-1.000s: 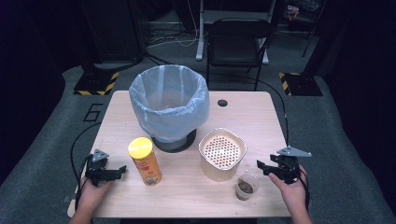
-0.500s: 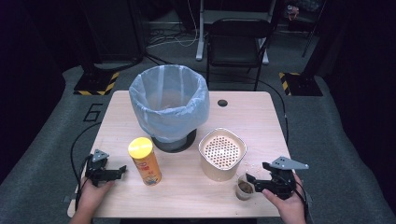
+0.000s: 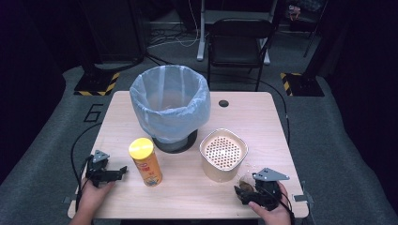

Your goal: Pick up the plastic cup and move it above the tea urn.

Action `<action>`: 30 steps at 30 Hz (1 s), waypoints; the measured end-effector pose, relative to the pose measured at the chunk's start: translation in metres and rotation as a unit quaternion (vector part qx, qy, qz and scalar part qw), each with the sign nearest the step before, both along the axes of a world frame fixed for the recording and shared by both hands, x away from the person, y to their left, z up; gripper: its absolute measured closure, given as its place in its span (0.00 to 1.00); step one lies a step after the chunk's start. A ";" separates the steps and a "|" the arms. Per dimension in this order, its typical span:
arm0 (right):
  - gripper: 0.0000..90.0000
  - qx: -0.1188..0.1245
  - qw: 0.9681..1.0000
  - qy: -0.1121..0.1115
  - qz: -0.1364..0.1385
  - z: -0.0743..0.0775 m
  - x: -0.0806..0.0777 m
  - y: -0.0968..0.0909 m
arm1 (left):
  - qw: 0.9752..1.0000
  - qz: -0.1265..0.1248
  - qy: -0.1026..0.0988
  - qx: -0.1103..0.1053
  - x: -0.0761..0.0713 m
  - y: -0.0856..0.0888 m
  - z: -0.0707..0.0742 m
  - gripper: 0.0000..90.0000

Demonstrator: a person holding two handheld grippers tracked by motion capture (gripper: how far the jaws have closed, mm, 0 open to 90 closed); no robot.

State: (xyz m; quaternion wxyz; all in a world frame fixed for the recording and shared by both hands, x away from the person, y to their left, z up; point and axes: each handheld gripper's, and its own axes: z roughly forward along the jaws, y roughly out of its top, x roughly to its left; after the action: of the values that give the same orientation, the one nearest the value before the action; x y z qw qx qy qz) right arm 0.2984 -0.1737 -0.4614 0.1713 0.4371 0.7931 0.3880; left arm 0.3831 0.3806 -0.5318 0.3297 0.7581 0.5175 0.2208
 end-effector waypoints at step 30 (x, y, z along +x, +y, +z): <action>0.24 -0.033 0.999 -0.024 -0.035 -0.009 0.067 -0.068 | 1.000 0.003 -0.003 -0.005 0.001 -0.001 -0.001 0.04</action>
State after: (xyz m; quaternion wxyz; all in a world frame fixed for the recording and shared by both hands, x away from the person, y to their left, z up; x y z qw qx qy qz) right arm 0.3651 -0.2419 -0.4701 0.2180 0.4496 0.7855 0.3652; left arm 0.3839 0.3798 -0.5325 0.3344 0.7540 0.5199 0.2220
